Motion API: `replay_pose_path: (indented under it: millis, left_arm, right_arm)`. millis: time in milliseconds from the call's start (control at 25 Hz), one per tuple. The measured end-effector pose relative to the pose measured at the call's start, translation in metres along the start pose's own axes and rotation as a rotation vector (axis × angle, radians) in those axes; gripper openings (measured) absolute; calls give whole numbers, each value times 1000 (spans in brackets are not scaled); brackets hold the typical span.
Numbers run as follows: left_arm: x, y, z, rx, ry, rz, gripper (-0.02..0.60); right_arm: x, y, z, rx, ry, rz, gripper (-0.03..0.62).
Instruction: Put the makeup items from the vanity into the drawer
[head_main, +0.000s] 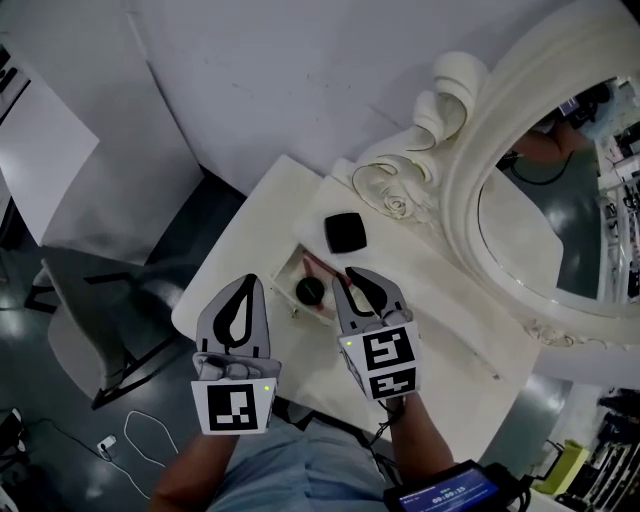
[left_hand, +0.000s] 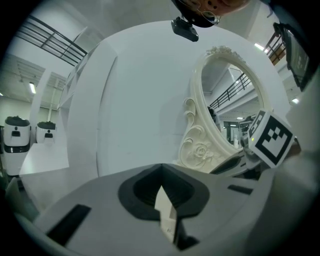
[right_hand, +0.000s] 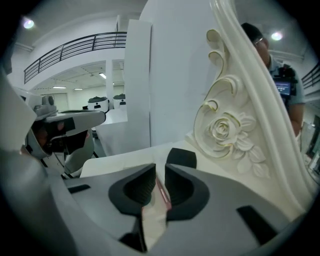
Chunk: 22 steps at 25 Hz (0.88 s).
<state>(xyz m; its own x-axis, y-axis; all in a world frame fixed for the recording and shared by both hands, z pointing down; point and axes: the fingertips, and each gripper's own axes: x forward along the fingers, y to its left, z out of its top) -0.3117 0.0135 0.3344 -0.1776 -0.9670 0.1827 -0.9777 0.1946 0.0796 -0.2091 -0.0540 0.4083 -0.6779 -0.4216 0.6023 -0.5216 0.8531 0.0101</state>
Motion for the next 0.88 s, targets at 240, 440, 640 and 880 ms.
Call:
replay_pose_path:
  millis: [240,440,640,880]
  left_arm:
    - [7,-11,7,8,-12,-32,-2]
    - [12,-2,3,3,10,-18,-2]
    - [21,12,-11,-8,48,3,-2]
    - [34,26,-21,-21,84,20,-2]
  right_arm:
    - [-8,-26,12,20,-27,-64,55]
    - [2,-33,19,35,-32,-76,60]
    - [22,-38,14,43,2,-92,167]
    - [44,-45,12,102,13,-107,325]
